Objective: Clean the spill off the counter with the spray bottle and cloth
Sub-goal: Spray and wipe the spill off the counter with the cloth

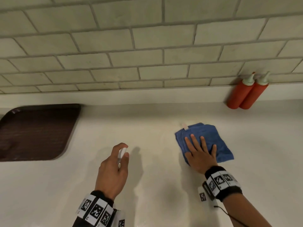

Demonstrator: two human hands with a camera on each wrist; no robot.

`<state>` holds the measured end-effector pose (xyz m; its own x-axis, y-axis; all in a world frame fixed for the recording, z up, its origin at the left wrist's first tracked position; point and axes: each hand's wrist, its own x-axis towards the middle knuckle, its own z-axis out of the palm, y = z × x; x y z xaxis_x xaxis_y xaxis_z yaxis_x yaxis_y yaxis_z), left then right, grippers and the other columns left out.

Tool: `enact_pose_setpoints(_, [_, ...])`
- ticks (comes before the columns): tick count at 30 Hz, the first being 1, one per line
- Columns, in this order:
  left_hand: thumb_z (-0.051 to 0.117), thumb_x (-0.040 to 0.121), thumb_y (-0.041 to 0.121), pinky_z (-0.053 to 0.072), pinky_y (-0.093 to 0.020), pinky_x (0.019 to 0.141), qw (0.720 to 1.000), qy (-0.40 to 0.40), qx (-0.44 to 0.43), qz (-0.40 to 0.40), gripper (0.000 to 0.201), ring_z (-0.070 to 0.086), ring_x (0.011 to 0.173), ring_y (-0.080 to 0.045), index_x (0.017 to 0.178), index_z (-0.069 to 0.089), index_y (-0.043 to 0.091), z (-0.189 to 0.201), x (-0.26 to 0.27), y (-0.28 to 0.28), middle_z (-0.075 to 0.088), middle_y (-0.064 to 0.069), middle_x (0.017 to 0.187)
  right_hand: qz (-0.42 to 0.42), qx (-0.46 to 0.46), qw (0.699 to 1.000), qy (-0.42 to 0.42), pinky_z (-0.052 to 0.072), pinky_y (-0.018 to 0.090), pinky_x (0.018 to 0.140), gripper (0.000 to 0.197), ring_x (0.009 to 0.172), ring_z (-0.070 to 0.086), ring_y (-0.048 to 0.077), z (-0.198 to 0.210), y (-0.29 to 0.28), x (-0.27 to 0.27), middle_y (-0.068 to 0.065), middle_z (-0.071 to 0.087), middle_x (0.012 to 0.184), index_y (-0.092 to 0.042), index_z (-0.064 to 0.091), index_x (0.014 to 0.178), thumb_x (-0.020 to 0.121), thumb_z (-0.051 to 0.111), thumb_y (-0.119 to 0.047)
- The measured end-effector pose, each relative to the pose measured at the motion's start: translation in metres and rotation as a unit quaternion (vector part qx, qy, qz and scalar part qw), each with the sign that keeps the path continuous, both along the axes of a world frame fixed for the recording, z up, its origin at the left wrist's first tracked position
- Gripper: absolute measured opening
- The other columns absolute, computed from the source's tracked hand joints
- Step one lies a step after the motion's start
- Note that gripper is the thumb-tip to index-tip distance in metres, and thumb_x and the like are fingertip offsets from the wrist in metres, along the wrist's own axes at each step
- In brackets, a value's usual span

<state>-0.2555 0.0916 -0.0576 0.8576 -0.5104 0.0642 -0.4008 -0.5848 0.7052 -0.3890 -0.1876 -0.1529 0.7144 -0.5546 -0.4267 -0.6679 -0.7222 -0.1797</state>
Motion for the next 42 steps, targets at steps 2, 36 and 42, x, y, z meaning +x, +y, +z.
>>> enact_pose_setpoints(2, [0.046,0.099,0.034,0.042,-0.031,0.058,1.0,0.003,-0.008,-0.001,0.022,0.054,0.056,-0.01,0.119,0.047,0.043,0.0,0.004,-0.003,0.056,0.007,0.057,-0.014,0.008,1.0,0.0,-0.009,0.066,0.111,0.058,0.146,-0.021,0.024,0.005,-0.018,0.023,-0.014,-0.026,0.158,-0.041,-0.016,0.15,0.099,0.011,-0.048])
enact_pose_setpoints(36, [0.047,0.099,0.033,0.042,-0.026,0.052,0.998,0.009,-0.056,0.009,0.031,0.052,0.048,-0.012,0.127,0.044,0.046,0.001,0.067,0.04,0.057,0.003,0.056,0.046,-0.008,0.999,0.009,-0.007,0.065,0.112,0.059,0.147,-0.02,0.024,0.01,0.012,0.119,-0.013,-0.023,0.159,-0.04,-0.013,0.151,0.098,0.011,-0.046])
enact_pose_setpoints(42, [0.046,0.1,0.034,0.033,-0.021,0.052,0.998,-0.008,-0.058,0.007,0.035,0.045,0.048,-0.009,0.133,0.044,0.042,0.001,0.093,0.054,0.04,0.008,0.048,0.079,0.0,0.997,0.019,-0.007,0.069,0.11,0.059,0.147,-0.018,0.028,0.016,0.047,0.199,-0.01,-0.019,0.16,-0.037,-0.009,0.153,0.1,0.017,-0.044])
